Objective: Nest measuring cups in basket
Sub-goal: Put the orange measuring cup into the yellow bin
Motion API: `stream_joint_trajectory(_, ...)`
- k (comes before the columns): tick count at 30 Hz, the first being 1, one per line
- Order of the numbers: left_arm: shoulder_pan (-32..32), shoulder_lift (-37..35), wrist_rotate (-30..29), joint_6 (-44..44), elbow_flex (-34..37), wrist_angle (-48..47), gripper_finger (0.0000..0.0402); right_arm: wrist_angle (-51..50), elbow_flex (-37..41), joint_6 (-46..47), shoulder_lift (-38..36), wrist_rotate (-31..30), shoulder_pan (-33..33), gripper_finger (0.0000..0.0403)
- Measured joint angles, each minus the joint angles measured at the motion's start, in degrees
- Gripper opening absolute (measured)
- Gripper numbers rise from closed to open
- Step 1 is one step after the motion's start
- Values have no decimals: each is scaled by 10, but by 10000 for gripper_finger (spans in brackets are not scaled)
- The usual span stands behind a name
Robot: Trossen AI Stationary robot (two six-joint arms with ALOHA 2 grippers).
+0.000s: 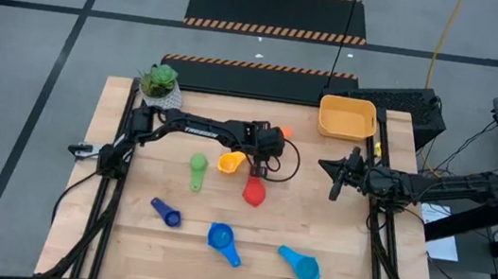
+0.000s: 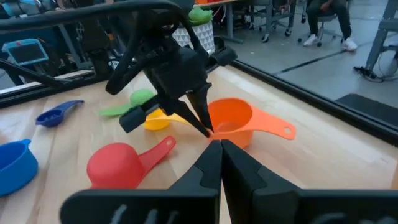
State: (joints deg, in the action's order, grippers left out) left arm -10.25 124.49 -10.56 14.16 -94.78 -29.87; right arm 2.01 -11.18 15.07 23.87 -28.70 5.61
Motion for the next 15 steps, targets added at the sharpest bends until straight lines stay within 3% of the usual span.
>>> stream_joint_trajectory(6,14,0,-4,-62,-3,2,35,46,0,-24,45,0,0,0)
stream_joint_trajectory(12,22,0,-4,-159,-4,52,16,77,0,-43,68,0,0,0)
stream_joint_trajectory(15,21,0,9,-152,-5,67,14,90,0,-53,71,0,0,0)
